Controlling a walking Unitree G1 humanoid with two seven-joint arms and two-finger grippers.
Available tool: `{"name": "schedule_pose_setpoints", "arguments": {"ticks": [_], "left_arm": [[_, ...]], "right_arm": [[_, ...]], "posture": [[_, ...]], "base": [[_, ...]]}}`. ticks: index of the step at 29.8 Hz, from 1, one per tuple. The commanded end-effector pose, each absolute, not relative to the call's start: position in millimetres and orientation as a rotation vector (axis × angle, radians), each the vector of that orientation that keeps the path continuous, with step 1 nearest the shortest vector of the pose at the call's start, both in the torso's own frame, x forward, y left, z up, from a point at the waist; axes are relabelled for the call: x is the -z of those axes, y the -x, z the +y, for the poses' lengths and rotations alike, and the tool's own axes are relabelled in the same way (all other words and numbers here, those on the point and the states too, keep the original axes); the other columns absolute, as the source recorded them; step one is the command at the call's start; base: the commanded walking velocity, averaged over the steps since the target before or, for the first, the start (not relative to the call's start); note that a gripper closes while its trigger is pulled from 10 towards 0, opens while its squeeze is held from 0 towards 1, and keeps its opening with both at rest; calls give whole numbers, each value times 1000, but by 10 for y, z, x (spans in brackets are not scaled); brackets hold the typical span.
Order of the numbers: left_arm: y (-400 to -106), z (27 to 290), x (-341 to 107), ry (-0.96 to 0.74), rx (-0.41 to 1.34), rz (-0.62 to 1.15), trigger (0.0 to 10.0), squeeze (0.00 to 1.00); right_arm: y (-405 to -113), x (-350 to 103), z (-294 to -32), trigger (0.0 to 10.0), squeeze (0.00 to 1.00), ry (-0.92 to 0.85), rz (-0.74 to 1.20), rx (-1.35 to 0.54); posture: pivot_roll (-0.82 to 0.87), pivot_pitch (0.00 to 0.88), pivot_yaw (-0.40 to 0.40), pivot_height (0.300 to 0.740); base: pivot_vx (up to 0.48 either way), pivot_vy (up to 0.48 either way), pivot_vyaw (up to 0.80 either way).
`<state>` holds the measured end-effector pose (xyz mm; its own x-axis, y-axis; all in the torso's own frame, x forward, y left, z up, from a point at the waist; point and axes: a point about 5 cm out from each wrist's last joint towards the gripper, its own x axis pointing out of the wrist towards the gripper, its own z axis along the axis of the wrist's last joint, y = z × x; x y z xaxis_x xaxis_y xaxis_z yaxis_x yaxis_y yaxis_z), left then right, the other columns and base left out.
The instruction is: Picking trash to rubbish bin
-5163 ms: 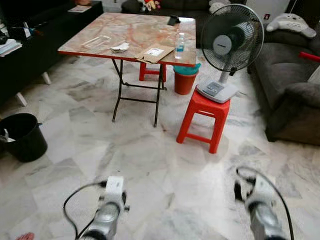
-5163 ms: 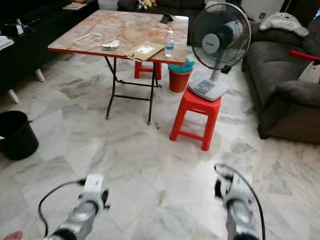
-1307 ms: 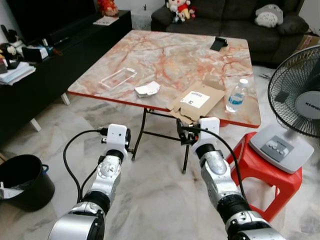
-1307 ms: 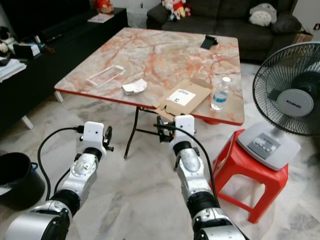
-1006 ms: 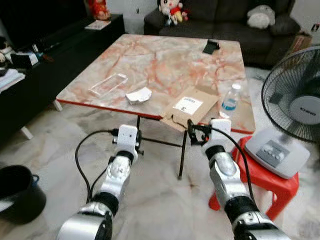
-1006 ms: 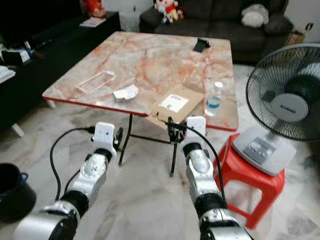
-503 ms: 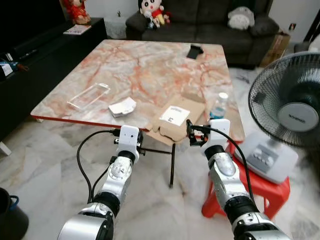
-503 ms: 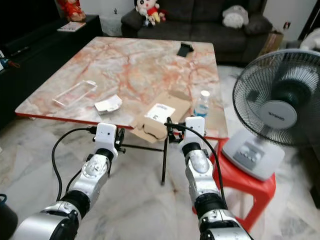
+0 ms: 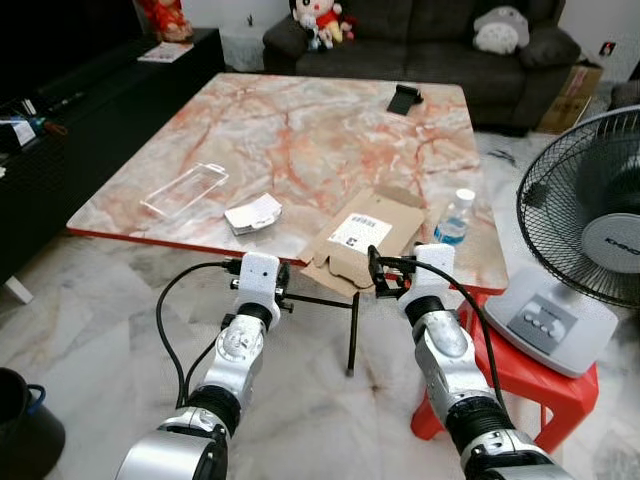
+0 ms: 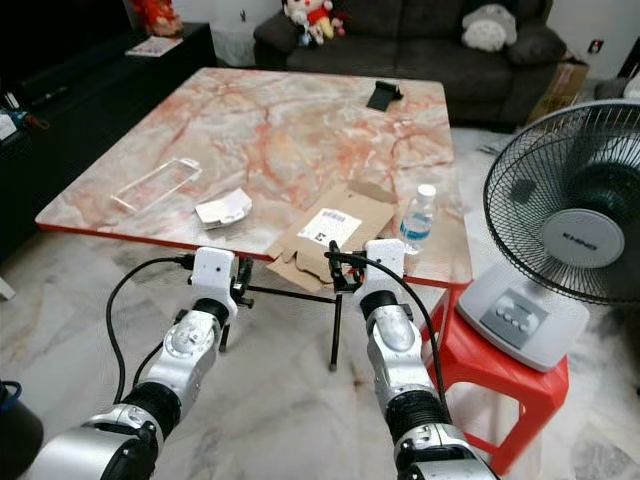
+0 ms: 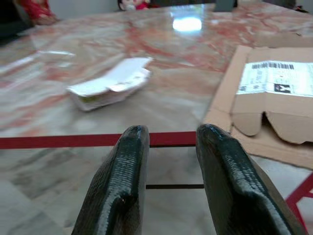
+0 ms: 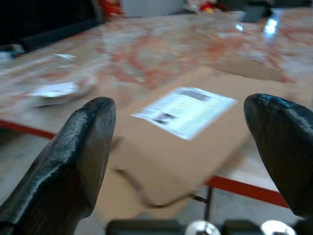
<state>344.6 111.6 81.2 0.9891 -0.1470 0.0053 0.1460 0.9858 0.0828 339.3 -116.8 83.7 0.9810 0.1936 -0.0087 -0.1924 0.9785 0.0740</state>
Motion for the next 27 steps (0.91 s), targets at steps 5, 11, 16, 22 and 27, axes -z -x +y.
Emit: {"name": "schedule_pose_setpoints", "arguments": {"ticks": [5,11,16,22,27], "left_arm": [[-3439,1115,-801,-89,158,-6,10000,0],[-3412,1104,-760,-81,159,7,10000,0],[-3400,1104,-748,-76,149,7,10000,0],[-3431,1201,-783,-87,107,-2,10000,0],[-3443,1226,-805,-90,97,-11,10000,0]], "right_arm": [[-3409,-881,-1152,10000,1000,-60,10,-212],[-3407,-864,-1206,10000,0,-28,38,-198],[-3413,-797,-1256,10000,0,-18,99,-158],[-3424,-847,-1238,10000,0,-28,73,-164],[-3425,-893,-1216,10000,0,2,47,-194]], "posture": [[-180,0,5,740],[-181,0,-14,740],[-175,3,-23,740],[-171,11,-25,740],[-172,12,-25,740]], "base": [[0,0,0],[0,0,0],[0,0,0],[0,0,0],[240,0,0]]}}
